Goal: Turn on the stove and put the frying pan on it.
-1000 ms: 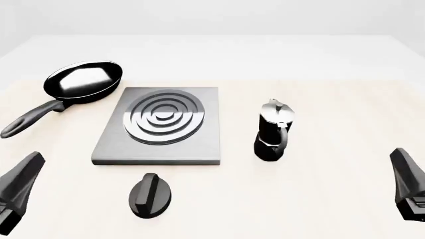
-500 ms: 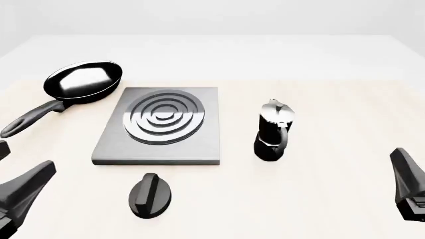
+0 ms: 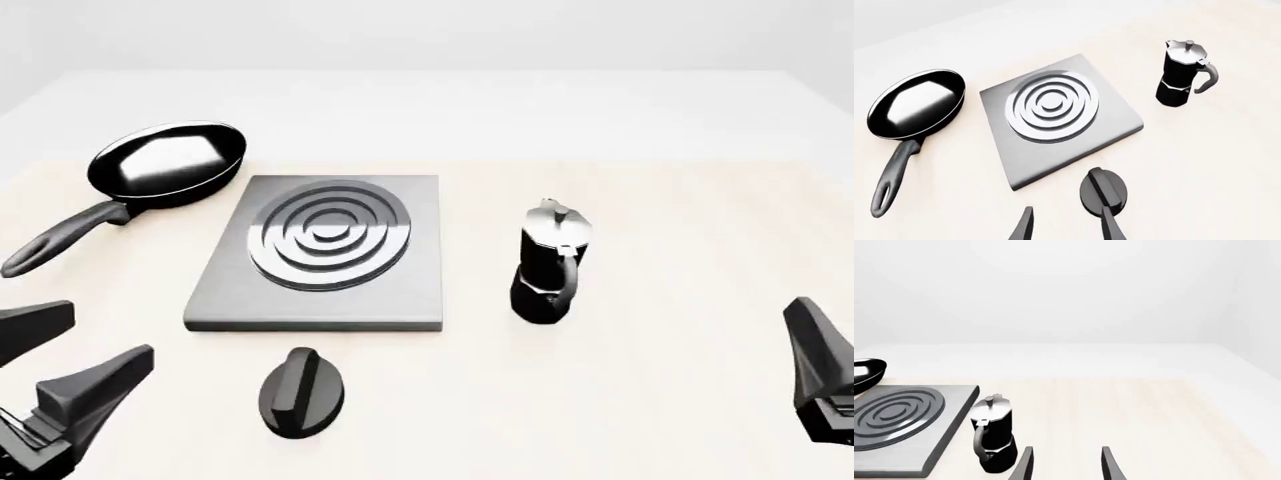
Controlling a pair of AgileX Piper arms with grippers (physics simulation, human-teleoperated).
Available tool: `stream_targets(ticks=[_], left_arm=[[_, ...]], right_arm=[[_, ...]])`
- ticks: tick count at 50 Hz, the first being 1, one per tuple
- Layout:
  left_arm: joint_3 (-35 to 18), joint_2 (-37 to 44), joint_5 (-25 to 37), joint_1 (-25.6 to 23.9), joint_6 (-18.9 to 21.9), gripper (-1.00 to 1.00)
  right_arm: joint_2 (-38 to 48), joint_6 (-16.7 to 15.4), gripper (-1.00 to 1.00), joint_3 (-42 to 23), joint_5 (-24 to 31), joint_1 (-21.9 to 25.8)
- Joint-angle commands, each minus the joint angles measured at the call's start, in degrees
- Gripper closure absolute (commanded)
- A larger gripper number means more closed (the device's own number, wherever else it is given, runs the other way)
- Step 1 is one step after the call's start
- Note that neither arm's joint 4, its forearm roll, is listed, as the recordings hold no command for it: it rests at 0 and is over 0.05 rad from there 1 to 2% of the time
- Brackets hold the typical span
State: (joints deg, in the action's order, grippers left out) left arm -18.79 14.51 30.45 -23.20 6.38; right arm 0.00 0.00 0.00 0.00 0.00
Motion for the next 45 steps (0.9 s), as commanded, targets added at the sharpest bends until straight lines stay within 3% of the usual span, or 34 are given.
stream_targets(ticks=[1,22,45], left_arm=[[0.91,2.22,1.00,-1.90,-0.76,-1.00],[5.31,6.55,-2.03,-4.41,-2.43,-1.00],[10.84,16.10,-14.33,-7.89,-5.37,-1.00]], right_arm=[[0.00,0.00,-1.00,0.00,0.00,0.00],[0.00,0.00,-1.00,0.00,0.00,0.00],[0.00,0.00,-1.00,0.00,0.00,0.00]])
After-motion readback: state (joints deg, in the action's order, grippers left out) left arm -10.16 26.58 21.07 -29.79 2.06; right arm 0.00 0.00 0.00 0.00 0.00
